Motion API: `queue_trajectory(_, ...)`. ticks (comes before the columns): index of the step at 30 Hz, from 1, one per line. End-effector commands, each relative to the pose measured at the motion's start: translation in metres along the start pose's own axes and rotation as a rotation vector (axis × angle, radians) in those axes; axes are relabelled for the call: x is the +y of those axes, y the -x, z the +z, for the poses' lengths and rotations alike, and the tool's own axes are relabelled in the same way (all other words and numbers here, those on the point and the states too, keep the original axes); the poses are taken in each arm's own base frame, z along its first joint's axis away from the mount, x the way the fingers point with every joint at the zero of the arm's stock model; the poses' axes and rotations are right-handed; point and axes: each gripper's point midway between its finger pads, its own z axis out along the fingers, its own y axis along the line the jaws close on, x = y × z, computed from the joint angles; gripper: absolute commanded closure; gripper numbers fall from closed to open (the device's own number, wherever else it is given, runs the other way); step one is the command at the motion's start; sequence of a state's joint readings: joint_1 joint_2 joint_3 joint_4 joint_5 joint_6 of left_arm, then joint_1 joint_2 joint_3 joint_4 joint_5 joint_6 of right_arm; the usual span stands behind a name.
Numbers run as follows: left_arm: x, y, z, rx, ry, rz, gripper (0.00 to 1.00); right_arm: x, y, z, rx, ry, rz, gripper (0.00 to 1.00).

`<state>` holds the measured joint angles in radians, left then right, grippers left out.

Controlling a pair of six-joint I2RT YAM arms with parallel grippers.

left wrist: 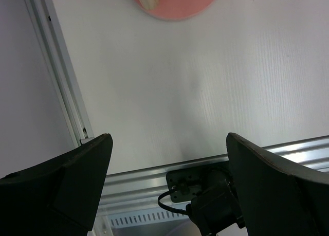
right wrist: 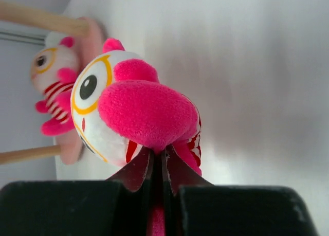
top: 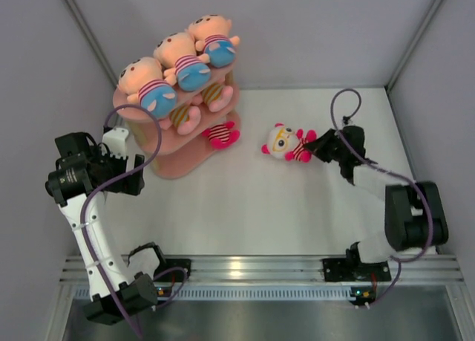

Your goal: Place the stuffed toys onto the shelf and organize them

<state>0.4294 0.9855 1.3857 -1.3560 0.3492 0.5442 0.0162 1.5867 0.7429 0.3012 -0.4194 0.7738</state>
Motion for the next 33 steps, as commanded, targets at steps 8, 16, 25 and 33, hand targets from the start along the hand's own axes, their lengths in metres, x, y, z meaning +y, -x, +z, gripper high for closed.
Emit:
queue_trajectory(8, -0.007, 0.000, -0.007, -0.027, -0.007, 0.004, 0.01, 0.173, -0.155, -0.039, -0.142, 0.143, 0.169, 1.00)
queue_trajectory(16, -0.006, -0.001, -0.010, -0.031, 0.015, 0.014, 0.01, 0.265, -0.240, 0.020, 0.027, 0.260, 0.271, 1.00)
queue_trajectory(25, -0.007, -0.003, -0.003, -0.015, -0.014, 0.011, 0.01, 0.274, -0.272, 0.091, -0.014, 0.202, 0.368, 1.00)
queue_trajectory(33, -0.004, -0.003, 0.003, 0.001, -0.018, 0.004, 0.01, 0.270, -0.270, 0.134, -0.082, 0.145, 0.415, 1.00)
